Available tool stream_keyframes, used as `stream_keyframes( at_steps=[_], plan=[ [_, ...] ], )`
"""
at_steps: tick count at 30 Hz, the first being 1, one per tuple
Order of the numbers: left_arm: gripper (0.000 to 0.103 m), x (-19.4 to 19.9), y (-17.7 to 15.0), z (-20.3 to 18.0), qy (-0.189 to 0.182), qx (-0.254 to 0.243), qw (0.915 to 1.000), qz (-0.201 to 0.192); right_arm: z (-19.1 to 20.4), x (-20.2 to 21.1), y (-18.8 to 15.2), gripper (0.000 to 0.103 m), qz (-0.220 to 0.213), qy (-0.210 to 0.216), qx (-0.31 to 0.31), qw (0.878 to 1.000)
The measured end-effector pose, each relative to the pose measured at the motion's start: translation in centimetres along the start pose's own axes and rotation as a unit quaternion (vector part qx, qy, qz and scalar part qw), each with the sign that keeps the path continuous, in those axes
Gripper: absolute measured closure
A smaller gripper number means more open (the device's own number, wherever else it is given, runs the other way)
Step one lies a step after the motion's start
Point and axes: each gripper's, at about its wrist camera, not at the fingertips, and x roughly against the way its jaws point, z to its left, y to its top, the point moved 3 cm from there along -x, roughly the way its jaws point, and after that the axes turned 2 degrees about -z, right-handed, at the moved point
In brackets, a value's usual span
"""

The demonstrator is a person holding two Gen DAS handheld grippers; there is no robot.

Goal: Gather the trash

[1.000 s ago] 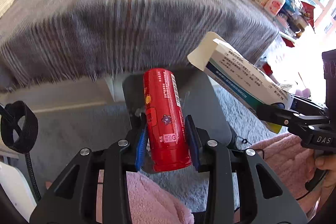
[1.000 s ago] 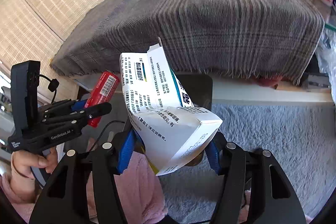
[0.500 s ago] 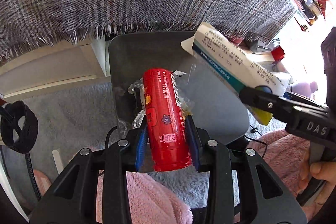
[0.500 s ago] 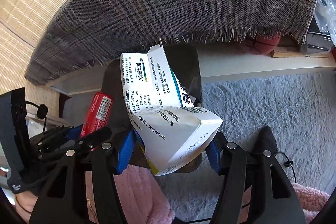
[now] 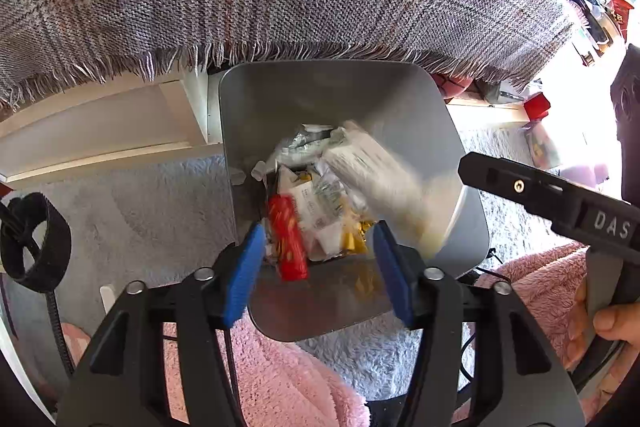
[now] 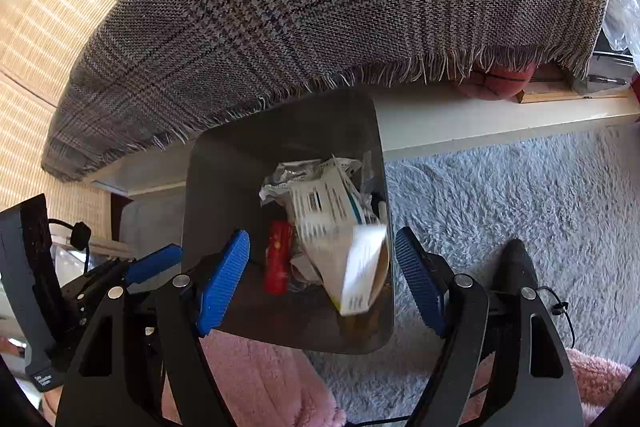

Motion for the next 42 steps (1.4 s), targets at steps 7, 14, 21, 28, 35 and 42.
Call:
stream_keyframes(
  at_steps=[7, 14, 21, 28, 35, 42],
  plan=[
    [0.010, 3.0, 0.3, 0.5, 0.022, -0.001, 0.9992, -0.033, 0.0, 2.1, 0.9, 0.003, -0.043, -0.018, -0.002, 0.999],
    [0.008, 7.6, 2.1, 0.0, 0.022, -0.005, 0.9952, -0.096, 1.1, 7.3, 2.8, 0.003, -0.122, -0.018, 0.024, 0.992],
    [0.008, 13.3, 5.2, -2.7, 0.037, -0.025, 0.9823, -0.182, 3.6, 14.8, 6.0, 0.003, -0.214, -0.056, 0.108, 0.969],
    [0.008, 18.7, 8.8, -4.0, 0.050, -0.021, 0.9656, -0.255, 5.0, 20.6, 8.7, 0.003, -0.289, -0.063, 0.159, 0.942],
    [0.008, 21.5, 10.8, -4.3, 0.060, -0.016, 0.9525, -0.298, 3.3, 22.2, 10.8, 0.003, -0.333, -0.051, 0.119, 0.934],
    [0.008, 21.8, 11.6, -4.4, 0.061, -0.022, 0.9430, -0.326, 2.7, 21.4, 11.1, 0.003, -0.338, -0.066, 0.114, 0.932]
  ],
)
